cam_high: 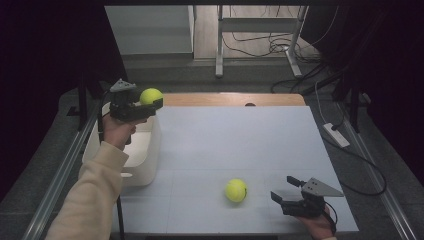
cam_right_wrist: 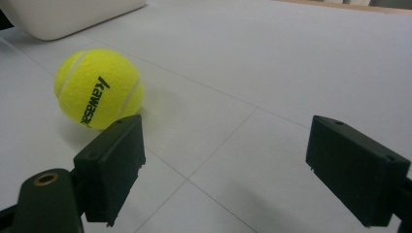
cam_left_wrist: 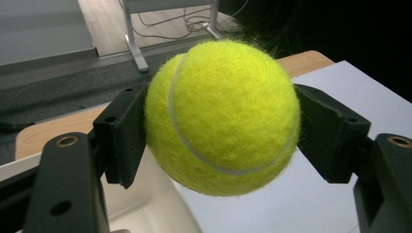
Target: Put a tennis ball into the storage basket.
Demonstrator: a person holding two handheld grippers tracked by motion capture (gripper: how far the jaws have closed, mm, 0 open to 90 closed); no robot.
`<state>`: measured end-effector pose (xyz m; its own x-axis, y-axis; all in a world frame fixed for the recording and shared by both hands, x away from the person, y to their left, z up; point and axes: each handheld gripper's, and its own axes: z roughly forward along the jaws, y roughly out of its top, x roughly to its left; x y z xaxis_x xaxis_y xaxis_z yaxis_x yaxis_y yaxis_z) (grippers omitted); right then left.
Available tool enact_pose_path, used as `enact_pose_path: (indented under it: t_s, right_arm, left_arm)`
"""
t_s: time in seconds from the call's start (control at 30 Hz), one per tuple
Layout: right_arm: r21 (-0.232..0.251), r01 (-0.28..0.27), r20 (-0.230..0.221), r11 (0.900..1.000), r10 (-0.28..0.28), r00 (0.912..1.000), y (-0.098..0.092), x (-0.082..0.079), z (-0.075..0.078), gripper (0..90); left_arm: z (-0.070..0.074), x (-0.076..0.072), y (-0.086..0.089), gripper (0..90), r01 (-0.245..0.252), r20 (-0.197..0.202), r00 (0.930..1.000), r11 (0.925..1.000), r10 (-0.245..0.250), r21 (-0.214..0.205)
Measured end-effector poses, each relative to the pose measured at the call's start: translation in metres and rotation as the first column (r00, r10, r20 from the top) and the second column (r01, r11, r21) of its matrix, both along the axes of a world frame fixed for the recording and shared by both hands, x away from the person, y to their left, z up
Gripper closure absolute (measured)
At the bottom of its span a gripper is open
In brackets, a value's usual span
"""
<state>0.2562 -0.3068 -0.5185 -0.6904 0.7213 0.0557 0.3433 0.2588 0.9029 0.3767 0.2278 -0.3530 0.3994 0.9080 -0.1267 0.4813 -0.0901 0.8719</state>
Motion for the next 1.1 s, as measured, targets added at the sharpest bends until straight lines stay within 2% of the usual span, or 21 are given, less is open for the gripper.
enact_pose_path:
  t_s: [0.43, 0.73, 1.1]
  right_arm:
    - [0.000, -0.001, -0.003, 1.0000, 0.001, 1.0000, -0.001, 0.001, 0.000, 13.9]
    - [-0.002, 0.003, -0.002, 1.0000, -0.003, 1.0000, -0.001, 0.000, 0.000, 14.0]
    - [-0.006, 0.004, -0.002, 1.0000, -0.004, 1.0000, -0.002, 0.001, -0.001, 14.0]
  left_arm:
    - [-0.006, 0.009, 0.017, 26.6, -0.067, -0.043, 0.9968, 0.9977, 0.067, 0.016]
    - [-0.011, 0.015, 0.029, 26.6, -0.115, -0.071, 0.9906, 0.9929, 0.117, 0.032]
    - [-0.013, 0.017, 0.046, 26.6, -0.155, -0.086, 0.9837, 0.9872, 0.158, 0.038]
